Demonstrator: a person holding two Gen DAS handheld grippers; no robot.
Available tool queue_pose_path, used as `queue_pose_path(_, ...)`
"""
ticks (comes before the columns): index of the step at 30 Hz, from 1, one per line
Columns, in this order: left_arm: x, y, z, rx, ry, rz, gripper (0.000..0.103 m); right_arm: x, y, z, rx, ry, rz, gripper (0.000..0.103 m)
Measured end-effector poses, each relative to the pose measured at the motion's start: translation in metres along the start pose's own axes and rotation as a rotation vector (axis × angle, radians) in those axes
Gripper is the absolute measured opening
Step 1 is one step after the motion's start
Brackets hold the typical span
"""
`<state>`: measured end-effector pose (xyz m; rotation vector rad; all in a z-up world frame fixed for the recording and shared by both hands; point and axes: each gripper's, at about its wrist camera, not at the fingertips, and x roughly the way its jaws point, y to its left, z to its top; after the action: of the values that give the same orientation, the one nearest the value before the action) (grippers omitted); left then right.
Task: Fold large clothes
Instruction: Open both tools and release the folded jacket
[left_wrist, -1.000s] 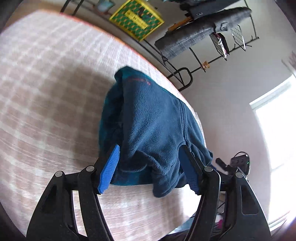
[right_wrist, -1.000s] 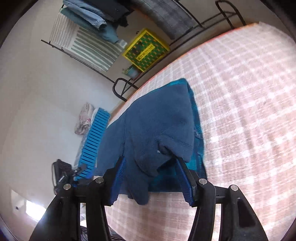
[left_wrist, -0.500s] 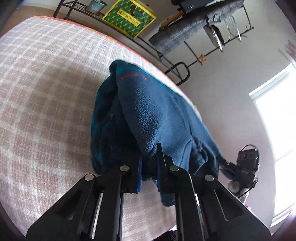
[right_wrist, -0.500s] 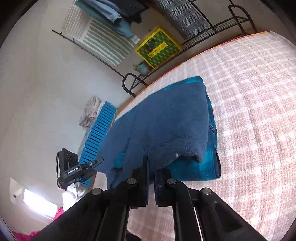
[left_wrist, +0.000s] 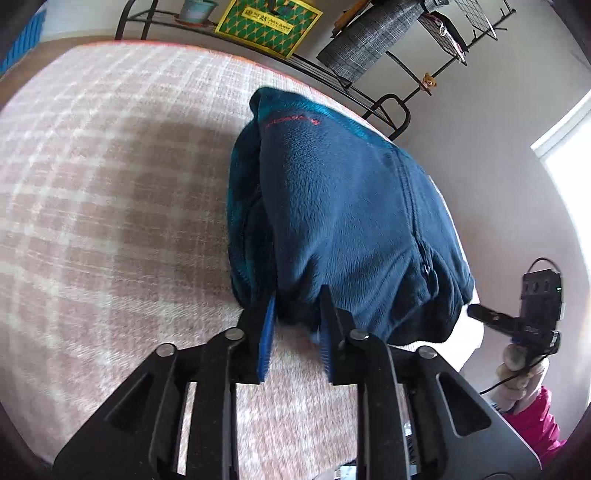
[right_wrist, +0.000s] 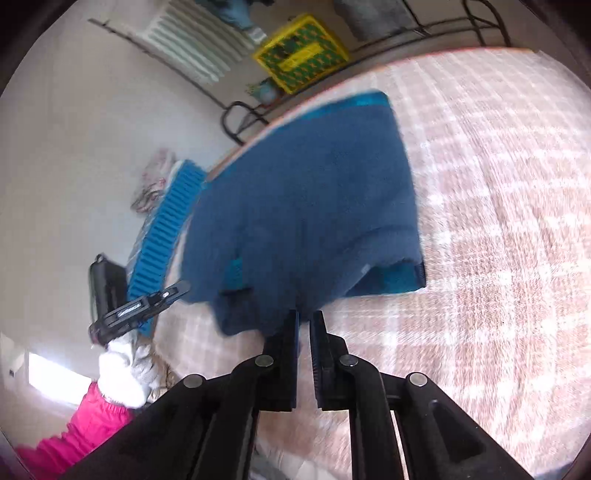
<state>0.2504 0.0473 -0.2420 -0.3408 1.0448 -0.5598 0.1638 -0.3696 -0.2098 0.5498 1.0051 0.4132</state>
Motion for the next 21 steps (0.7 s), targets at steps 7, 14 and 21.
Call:
queue_pose_path(7, -0.045, -0.056, 0.039, 0.165, -0.186, 0.077, 0.021, -0.042, 0.07, 0.033, -0.334, -0.17, -0.097, 0.032)
queue_pose_path(14, 0.013, -0.081, 0.117, 0.158, -0.211, 0.088, 0.025, 0.03, 0.074, 0.134, -0.368, -0.203, -0.146, 0.032)
queue_pose_path(21, 0.09, -0.046, 0.139, 0.158, -0.095, 0.207, 0.025, 0.106, 0.031, 0.153, -0.302, -0.059, -0.206, 0.032)
